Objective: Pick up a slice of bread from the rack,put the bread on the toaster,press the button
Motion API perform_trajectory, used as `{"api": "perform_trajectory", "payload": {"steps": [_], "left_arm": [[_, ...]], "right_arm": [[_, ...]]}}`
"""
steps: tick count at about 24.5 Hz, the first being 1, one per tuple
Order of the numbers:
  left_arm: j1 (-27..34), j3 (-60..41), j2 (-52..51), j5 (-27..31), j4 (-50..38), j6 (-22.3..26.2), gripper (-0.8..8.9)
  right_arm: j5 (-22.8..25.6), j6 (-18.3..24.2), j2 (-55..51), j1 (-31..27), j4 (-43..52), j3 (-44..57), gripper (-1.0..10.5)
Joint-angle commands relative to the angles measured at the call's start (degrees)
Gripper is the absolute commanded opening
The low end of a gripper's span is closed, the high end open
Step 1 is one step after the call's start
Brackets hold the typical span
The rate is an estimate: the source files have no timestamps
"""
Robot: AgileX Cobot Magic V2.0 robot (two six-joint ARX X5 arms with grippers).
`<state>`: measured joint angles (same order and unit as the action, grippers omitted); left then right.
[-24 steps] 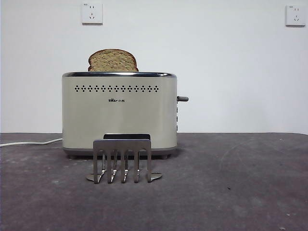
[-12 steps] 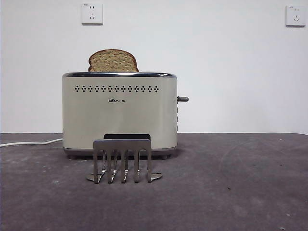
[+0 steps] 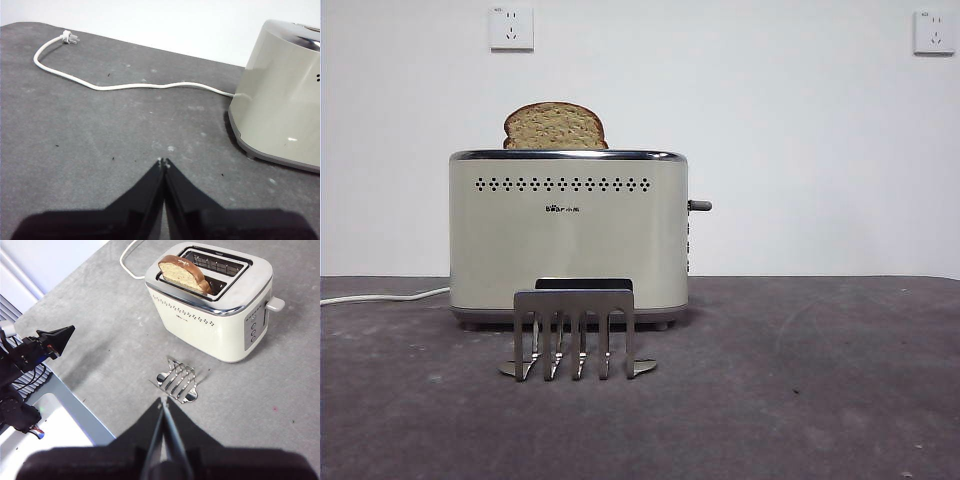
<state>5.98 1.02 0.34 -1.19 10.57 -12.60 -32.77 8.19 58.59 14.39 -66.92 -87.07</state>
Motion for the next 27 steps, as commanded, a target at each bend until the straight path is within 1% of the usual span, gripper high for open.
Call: {"api": "perform_trajectory", "payload": {"steps": [1, 9, 10, 11, 12, 13, 14, 15, 16, 17, 19, 21, 23, 24, 25, 27], "left_arm": [[0.11, -0.74, -0.15, -0.39, 0.00, -0.92, -0.03], [0.11, -0.74, -0.15, -0.39, 0.02, -0.92, -0.03], [0.11, -0.74, -0.15, -0.39, 0.00, -0.92, -0.03], [0.11, -0.74, -0.15, -0.39, 0.02, -0.92, -0.03], [0.11, -0.74, -0.15, -0.39, 0.02, -0.92, -0.03], [0.11, -0.74, -0.15, -0.39, 0.00, -0.92, -0.03], [0.11, -0.74, -0.15, -0.39, 0.00, -0.92, -0.03], [0.11, -0.74, -0.15, -0.39, 0.00, -0.90, -0.03], [0.11, -0.74, -0.15, -0.39, 0.00, -0.92, -0.03], [0.11, -0.74, -0.15, -0.39, 0.00, -0.92, -0.03], [0.11, -0.74, -0.15, -0.39, 0.00, -0.92, -0.03], [0.11, -0.74, -0.15, -0.39, 0.00, -0.92, -0.03], [0.11, -0.74, -0.15, -0.37, 0.00, -0.92, -0.03], [0.11, -0.74, -0.15, -0.37, 0.02, -0.92, -0.03], [0.11, -0.74, -0.15, -0.37, 0.00, -0.92, -0.03], [0.11, -0.74, -0.15, -0.35, 0.00, -0.90, -0.03]], "right_arm": [[0.15, -0.17, -0.11, 0.02, 0.20, 0.11, 0.0], [0.20, -0.17, -0.13, 0.02, 0.15, 0.11, 0.0], [0.83, 1.01, -0.59, -0.22, 0.26, 0.11, 0.0], [2.51, 4.22, -1.64, -0.76, 0.39, 0.11, 0.0], [4.04, 6.08, -2.95, -1.88, 0.72, 0.26, 0.0], [4.37, 6.82, -4.83, -3.39, 2.82, 1.11, 0.0], [4.20, 6.23, -7.30, -4.92, 6.05, 2.78, 0.0], [4.22, 4.39, -9.94, -6.27, 10.03, 5.25, 0.0], [4.31, 2.51, -12.94, -7.61, 14.16, 8.70, 0.0], [4.44, 1.51, -16.09, -8.76, 18.32, 13.03, 0.0], [4.74, 1.27, -22.53, -9.92, 27.32, 23.39, 0.0], [4.85, 0.81, -26.82, -10.05, 34.42, 31.26, 0.0], [5.40, -0.55, -30.58, -10.19, 40.46, 38.27, 0.0], [6.80, -1.95, -32.22, -10.23, 43.17, 41.40, 0.0], [9.22, -4.07, -34.14, -10.23, 46.21, 44.92, 0.0], [15.41, -9.05, -37.57, -10.23, 51.19, 51.45, 0.0]]}}
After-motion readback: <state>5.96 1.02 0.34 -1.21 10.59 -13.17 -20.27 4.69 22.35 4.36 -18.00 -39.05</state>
